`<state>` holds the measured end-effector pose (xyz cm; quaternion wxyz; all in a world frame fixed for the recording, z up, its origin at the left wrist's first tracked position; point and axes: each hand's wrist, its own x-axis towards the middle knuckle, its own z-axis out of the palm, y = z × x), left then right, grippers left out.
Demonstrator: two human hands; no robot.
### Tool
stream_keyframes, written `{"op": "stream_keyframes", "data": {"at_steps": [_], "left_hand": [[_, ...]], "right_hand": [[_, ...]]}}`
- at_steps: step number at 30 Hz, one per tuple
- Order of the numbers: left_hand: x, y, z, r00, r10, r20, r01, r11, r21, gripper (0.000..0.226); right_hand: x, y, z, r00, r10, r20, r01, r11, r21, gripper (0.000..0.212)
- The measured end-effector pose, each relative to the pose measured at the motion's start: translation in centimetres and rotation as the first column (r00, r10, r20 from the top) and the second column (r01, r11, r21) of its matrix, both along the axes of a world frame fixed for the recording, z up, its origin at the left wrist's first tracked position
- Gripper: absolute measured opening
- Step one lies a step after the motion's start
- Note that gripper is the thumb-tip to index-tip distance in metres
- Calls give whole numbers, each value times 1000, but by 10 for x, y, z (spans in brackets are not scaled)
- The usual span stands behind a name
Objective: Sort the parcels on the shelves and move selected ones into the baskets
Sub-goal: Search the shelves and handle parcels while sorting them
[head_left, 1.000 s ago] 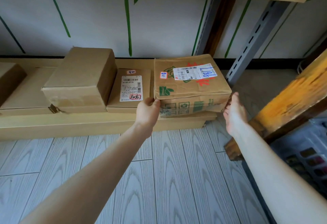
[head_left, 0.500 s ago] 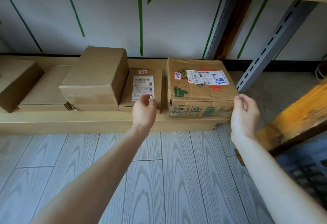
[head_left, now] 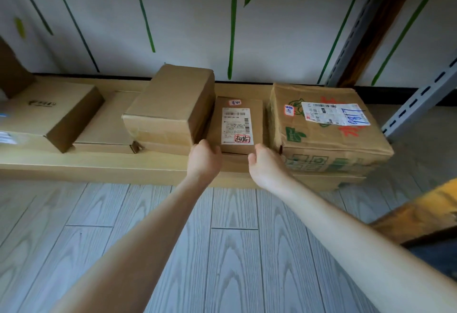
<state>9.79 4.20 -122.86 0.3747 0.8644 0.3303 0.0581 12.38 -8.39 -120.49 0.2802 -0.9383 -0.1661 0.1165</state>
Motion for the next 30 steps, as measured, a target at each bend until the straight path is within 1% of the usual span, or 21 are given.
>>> {"op": "stream_keyframes", "data": {"at_steps": [2, 4, 7, 10, 14, 17, 20, 24, 27, 29, 30], "left_hand": [[-1, 3, -4, 1000, 3, 2, -3, 999, -47, 27], [-1, 4, -6, 1000, 27, 9, -27, 996, -80, 30], [-1, 8, -7, 995, 95, 6, -94, 990, -109, 35], [-4, 12, -9, 984, 162, 77, -144, 968, -205, 32], [-10, 8, -11, 940, 278, 199, -208, 926, -315, 30], [-16, -1, 0, 917, 342, 206, -259, 902, -346, 33], [-30, -13, 32, 915, 377, 146, -298, 873, -385, 31], [-60, -34, 86, 925, 380, -1, -342, 831, -438, 27], [-90, -54, 130, 929, 351, -115, -363, 809, -462, 24], [-109, -71, 159, 932, 321, -170, -363, 813, -456, 22], [-118, -79, 173, 934, 302, -189, -356, 825, -439, 21]], "right_hand": [[2, 1, -8, 997, -46, -69, 48, 999, 24, 32], [2, 1, -13, 987, -116, -114, 126, 988, 92, 35], [-1, -3, -21, 973, -210, -94, 224, 960, 168, 33], [-6, -8, -30, 971, -220, -95, 237, 943, 234, 27], [-12, -8, -36, 965, -254, -64, 259, 884, 391, 18], [-15, -11, -26, 962, -265, -71, 271, 879, 393, 22], [-21, -21, 4, 957, -261, -127, 289, 881, 374, 22], [-37, -42, 55, 927, -303, -220, 363, 874, 324, 19], [-59, -67, 96, 873, -355, -334, 456, 836, 305, 18], [-77, -87, 124, 833, -362, -418, 503, 811, 299, 25], [-87, -99, 138, 798, -366, -478, 535, 795, 285, 31]]}}
